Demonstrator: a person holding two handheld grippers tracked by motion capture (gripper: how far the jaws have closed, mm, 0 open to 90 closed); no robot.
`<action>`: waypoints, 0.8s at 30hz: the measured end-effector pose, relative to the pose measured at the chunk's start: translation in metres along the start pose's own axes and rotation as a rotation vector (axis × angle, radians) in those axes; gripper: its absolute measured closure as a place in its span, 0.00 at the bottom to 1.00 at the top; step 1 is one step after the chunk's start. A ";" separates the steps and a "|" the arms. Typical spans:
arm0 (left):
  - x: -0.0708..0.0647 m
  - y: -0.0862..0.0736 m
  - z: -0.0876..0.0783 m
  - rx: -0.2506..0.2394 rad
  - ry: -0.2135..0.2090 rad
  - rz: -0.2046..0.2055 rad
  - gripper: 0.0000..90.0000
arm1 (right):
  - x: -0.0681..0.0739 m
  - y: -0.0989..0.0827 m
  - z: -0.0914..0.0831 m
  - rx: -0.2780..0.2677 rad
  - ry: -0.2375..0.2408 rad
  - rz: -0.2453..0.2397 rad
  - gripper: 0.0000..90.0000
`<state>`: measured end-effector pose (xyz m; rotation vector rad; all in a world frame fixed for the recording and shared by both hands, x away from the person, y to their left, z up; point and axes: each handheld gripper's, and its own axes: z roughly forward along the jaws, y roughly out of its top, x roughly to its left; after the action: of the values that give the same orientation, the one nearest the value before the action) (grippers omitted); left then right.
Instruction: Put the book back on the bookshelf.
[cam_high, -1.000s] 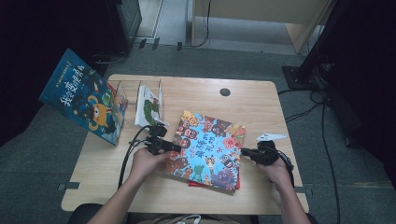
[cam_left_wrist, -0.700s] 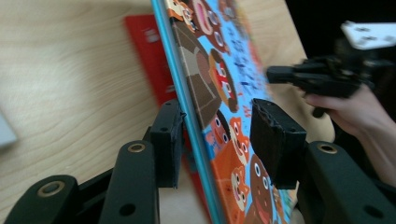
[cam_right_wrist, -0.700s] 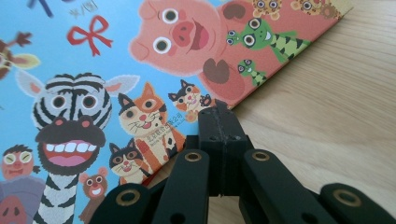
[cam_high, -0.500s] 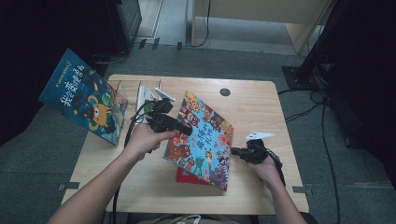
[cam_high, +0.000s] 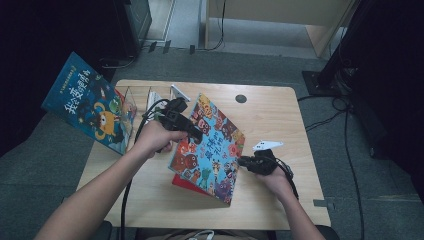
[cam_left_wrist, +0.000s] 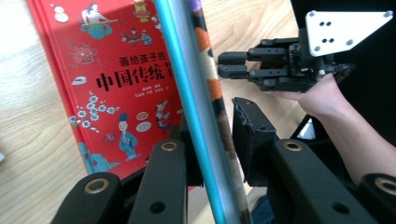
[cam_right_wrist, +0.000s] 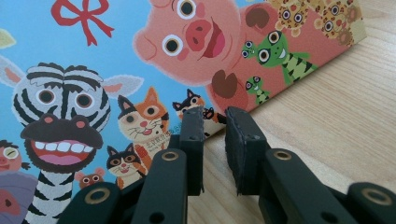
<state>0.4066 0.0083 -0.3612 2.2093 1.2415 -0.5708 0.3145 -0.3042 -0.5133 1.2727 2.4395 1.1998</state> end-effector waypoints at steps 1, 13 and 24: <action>-0.001 0.001 -0.001 0.005 0.001 0.006 0.83 | 0.000 0.000 0.000 0.000 -0.001 -0.003 0.84; 0.000 0.007 0.000 0.035 0.019 -0.025 0.83 | 0.000 0.000 0.002 -0.012 -0.019 -0.031 0.74; -0.002 0.018 -0.001 0.078 -0.034 -0.064 0.88 | -0.005 -0.001 0.000 -0.010 -0.010 -0.022 0.61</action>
<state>0.4213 0.0003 -0.3553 2.2206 1.2969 -0.6902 0.3173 -0.3081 -0.5152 1.2424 2.4313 1.1954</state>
